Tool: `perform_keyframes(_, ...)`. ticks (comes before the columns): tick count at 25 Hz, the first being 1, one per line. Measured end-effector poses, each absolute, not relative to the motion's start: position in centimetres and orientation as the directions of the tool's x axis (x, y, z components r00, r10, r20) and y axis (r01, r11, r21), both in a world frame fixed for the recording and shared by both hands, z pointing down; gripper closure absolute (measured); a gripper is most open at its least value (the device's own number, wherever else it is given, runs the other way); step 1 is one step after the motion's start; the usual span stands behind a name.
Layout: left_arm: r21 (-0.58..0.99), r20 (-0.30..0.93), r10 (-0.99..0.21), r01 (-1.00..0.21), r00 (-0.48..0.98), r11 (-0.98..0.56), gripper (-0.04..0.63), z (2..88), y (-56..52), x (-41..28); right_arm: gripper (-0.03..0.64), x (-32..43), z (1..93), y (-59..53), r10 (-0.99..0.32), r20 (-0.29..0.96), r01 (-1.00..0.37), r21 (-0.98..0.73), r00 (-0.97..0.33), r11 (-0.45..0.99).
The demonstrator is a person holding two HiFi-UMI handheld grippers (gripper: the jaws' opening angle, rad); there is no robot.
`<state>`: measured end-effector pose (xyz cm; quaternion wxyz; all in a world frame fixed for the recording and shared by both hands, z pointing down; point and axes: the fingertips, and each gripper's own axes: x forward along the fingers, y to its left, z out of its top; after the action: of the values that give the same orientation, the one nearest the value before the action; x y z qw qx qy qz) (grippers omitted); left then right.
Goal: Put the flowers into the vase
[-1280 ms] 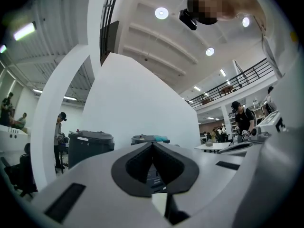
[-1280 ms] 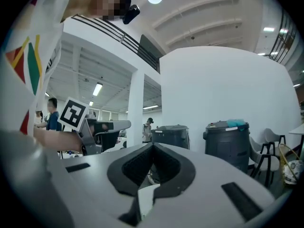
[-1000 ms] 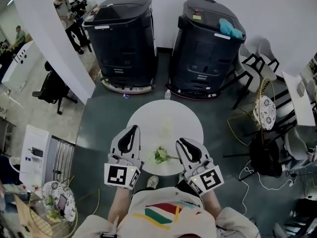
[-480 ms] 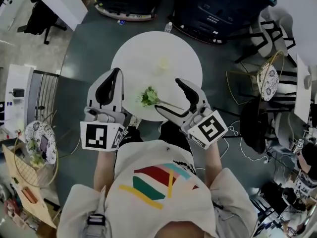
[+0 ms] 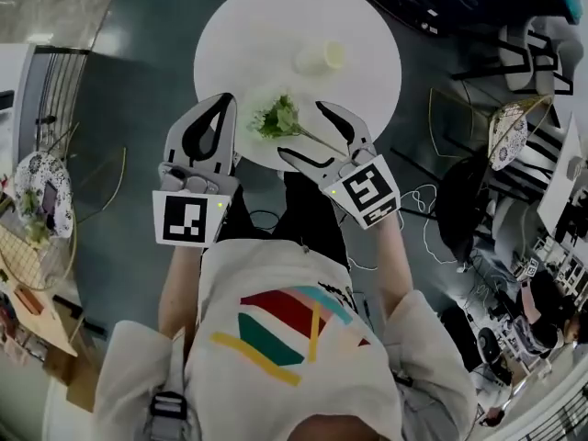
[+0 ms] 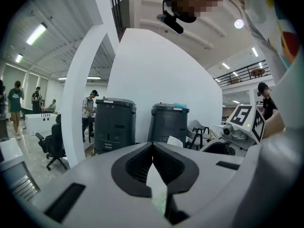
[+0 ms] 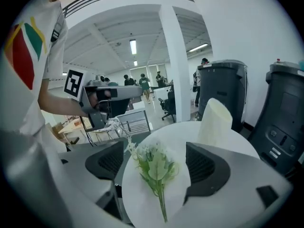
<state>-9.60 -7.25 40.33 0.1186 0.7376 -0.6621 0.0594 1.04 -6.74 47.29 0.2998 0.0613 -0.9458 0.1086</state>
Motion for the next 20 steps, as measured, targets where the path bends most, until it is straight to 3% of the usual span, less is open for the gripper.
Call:
perform_keyframes(4, 0.059, 0.281, -0.952, -0.992, 0.120, -0.108, 0.589, 43.3, -7.3, -9.7, 0.207, 0.9, 52.0, -6.7, -0.013, 0.668, -0.137, -0.133, -0.744, 0.982)
perform_keyframes(9, 0.107, 0.254, -0.966, -0.994, 0.039, -0.013, 0.589, 45.3, -7.4, -12.2, 0.207, 1.8, 58.1, -4.9, 0.075, 0.773, -0.113, -0.186, -0.630, 0.976)
perform_keyframes(20, 0.130, 0.266, -0.964, -0.990, -0.015, 0.052, 0.589, 47.0, -5.9, -14.7, 0.209, -1.1, 63.7, -3.9, 0.119, 0.844, -0.054, -0.173, -0.522, 0.983)
